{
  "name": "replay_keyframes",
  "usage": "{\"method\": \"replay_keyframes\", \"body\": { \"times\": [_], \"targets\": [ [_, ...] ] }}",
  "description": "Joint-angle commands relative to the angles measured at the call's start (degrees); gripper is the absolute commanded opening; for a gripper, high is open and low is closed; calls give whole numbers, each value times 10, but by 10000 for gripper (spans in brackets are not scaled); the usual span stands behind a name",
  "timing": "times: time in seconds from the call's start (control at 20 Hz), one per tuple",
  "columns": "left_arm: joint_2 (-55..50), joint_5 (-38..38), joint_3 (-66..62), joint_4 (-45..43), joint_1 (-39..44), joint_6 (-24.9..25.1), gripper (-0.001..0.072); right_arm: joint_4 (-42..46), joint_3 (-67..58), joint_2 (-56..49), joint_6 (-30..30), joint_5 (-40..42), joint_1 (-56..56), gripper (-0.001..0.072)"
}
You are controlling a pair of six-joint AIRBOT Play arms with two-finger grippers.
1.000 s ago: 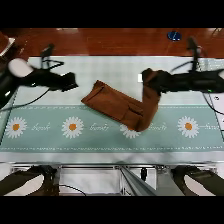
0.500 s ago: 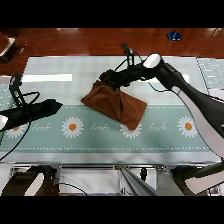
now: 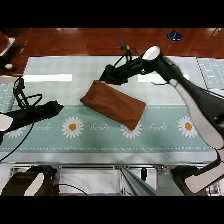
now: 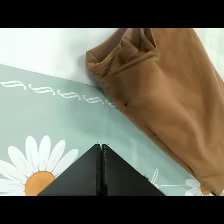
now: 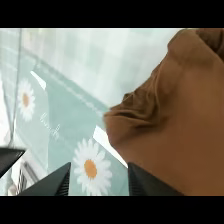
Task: Fold the shirts.
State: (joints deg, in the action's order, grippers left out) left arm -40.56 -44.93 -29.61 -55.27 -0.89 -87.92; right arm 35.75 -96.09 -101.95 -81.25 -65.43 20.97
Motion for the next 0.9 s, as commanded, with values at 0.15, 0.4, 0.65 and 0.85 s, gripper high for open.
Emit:
{"method": "replay_keyframes", "body": {
  "times": [0.15, 0.4, 0.65, 0.85],
  "targets": [
    [-12, -7, 1, 12, 0, 0, 17, 386, 135, 282, -82, -98, -113, 412],
    [-12, -9, 1, 13, 6, 0, 17, 449, 616, 587, -337, 195, -170, 412],
    [-12, 4, 1, 13, 58, 0, 17, 160, 768, 532, -203, 280, -169, 412],
    [-12, 29, 1, 13, 81, -1, 17, 16, 701, 374, -44, 247, -169, 412]
  ]
}}
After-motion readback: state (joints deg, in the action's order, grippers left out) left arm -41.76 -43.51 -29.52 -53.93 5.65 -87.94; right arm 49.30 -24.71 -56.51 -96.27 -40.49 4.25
